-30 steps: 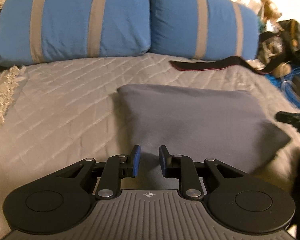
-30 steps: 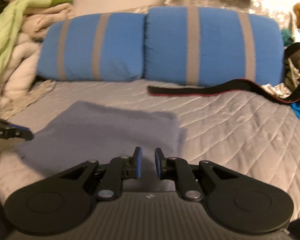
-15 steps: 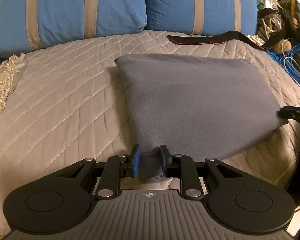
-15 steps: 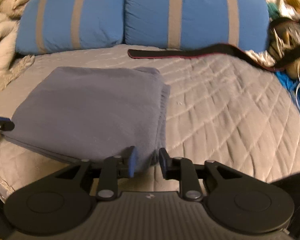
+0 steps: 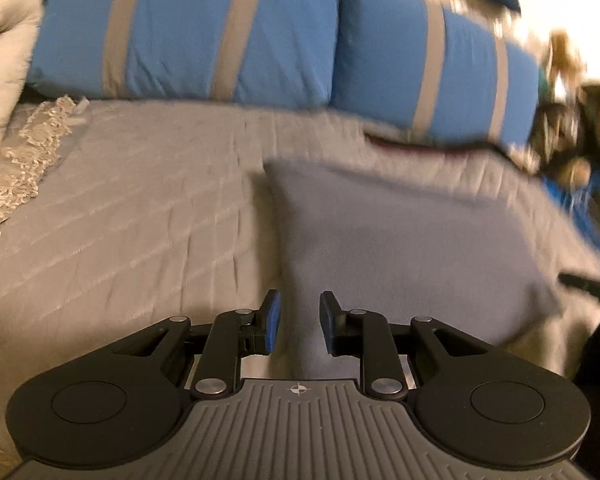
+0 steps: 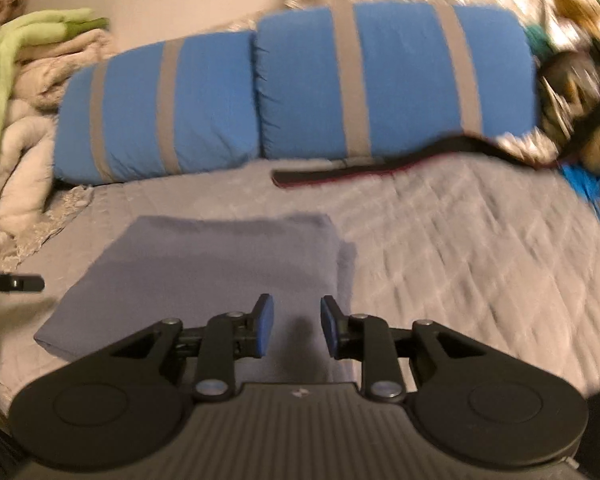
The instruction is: Fold clothes
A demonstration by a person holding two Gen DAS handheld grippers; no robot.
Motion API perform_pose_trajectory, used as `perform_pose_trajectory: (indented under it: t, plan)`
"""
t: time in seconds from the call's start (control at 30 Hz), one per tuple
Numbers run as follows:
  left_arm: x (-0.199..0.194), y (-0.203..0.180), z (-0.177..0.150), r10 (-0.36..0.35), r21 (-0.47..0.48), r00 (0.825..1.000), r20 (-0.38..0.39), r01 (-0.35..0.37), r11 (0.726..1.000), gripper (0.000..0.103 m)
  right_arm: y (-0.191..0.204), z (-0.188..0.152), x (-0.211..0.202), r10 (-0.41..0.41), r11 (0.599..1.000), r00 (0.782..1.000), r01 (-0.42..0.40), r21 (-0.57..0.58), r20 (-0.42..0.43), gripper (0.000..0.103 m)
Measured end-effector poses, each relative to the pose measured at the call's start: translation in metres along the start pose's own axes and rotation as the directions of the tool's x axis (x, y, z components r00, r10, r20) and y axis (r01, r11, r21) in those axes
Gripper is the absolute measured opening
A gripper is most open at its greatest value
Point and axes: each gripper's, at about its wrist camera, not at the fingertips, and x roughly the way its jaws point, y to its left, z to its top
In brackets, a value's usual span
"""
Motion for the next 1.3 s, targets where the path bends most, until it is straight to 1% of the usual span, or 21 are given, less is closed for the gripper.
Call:
perform_pose_trajectory:
  t: [0.07, 0.2, 0.23, 0.33, 0.4, 0.43, 0.47, 0.53, 0.57, 0.63, 0.73, 0.83, 0.93, 1.0, 1.03, 1.1, 1.13, 1.23, 1.3]
  plan:
    - [0.001, 0.0, 0.007, -0.004, -0.022, 1.0, 0.024, 0.005, 1.0, 0.021, 0.006, 0.01, 0.012, 0.012, 0.998, 1.0, -0.011, -0.055, 0.026, 0.032]
    - [0.018, -0.008, 0.02, 0.0, -0.013, 0.999, 0.04, 0.001, 1.0, 0.021, 0.016, 0.03, 0.047, 0.045, 0.993, 0.999, -0.042, -0.107, 0.019, 0.023]
    - [0.023, -0.011, 0.023, 0.001, -0.008, 0.999, 0.043, -0.001, 1.0, 0.021, 0.018, 0.033, 0.055, 0.056, 0.992, 0.998, -0.054, -0.116, 0.01, 0.018]
    - [0.038, -0.018, 0.033, 0.005, 0.005, 0.999, 0.051, -0.005, 1.0, 0.021, 0.023, 0.04, 0.081, 0.099, 0.985, 0.995, -0.102, -0.14, -0.031, 0.018]
    - [0.046, -0.022, 0.038, 0.01, 0.008, 0.998, 0.056, -0.01, 1.0, 0.021, 0.025, 0.039, 0.094, 0.1, 0.983, 0.993, -0.109, -0.151, -0.062, 0.023]
    - [0.049, -0.022, 0.038, 0.017, -0.004, 0.998, 0.058, -0.017, 1.0, 0.021, 0.024, 0.038, 0.101, 0.086, 0.983, 0.993, -0.097, -0.153, -0.081, 0.03]
    - [0.052, -0.021, 0.038, 0.025, -0.017, 0.998, 0.057, -0.024, 1.0, 0.021, 0.022, 0.037, 0.106, 0.065, 0.985, 0.993, -0.079, -0.151, -0.098, 0.023]
    - [0.055, -0.019, 0.038, 0.032, -0.036, 0.998, 0.048, -0.03, 0.999, 0.021, 0.016, 0.035, 0.112, 0.04, 0.989, 0.992, -0.056, -0.134, -0.119, 0.017]
    - [0.055, -0.017, 0.038, 0.026, -0.041, 0.999, 0.046, -0.024, 0.999, 0.021, 0.013, 0.035, 0.113, 0.035, 0.991, 0.992, -0.05, -0.125, -0.124, 0.015]
    - [0.054, -0.013, 0.038, 0.012, -0.051, 0.999, 0.046, -0.009, 0.999, 0.021, 0.008, 0.034, 0.111, 0.009, 0.993, 0.993, -0.023, -0.113, -0.121, 0.015]
    - [0.052, -0.008, 0.039, 0.016, -0.071, 0.999, 0.048, -0.013, 0.997, 0.021, 0.001, 0.034, 0.106, -0.012, 0.996, 0.993, 0.002, -0.088, -0.117, 0.015]
    - [0.052, -0.003, 0.038, 0.016, -0.086, 0.999, 0.041, -0.013, 0.996, 0.021, -0.001, 0.032, 0.099, -0.061, 0.993, 0.994, 0.051, -0.103, -0.096, 0.015]
    - [0.051, -0.001, 0.037, 0.014, -0.091, 0.999, 0.039, -0.011, 0.996, 0.021, -0.008, 0.032, 0.095, -0.075, 0.995, 0.993, 0.067, -0.076, -0.095, 0.015]
    - [0.049, 0.0, 0.037, 0.013, -0.097, 0.999, 0.042, -0.009, 0.995, 0.021, -0.01, 0.033, 0.093, -0.106, 0.992, 0.991, 0.1, -0.077, -0.085, 0.015]
    - [0.049, 0.001, 0.037, 0.012, -0.101, 0.999, 0.044, -0.007, 0.995, 0.021, -0.011, 0.033, 0.092, -0.134, 0.988, 0.988, 0.128, -0.082, -0.073, 0.02]
    - [0.047, 0.002, 0.037, 0.013, -0.109, 0.999, 0.05, -0.007, 0.994, 0.021, -0.016, 0.034, 0.086, -0.174, 0.983, 0.984, 0.171, -0.07, -0.049, 0.016]
    - [0.046, 0.002, 0.038, 0.014, -0.111, 0.998, 0.054, -0.008, 0.994, 0.021, -0.02, 0.034, 0.083, -0.177, 0.983, 0.983, 0.175, -0.052, -0.04, 0.013]
    - [0.044, 0.003, 0.039, 0.021, -0.118, 0.998, 0.061, -0.013, 0.993, 0.021, -0.032, 0.034, 0.071, -0.154, 0.988, 0.988, 0.154, 0.012, -0.022, 0.012]
    - [0.043, 0.004, 0.039, 0.024, -0.126, 0.998, 0.063, -0.016, 0.992, 0.021, -0.034, 0.031, 0.064, -0.129, 0.991, 0.992, 0.129, 0.03, -0.016, 0.014]
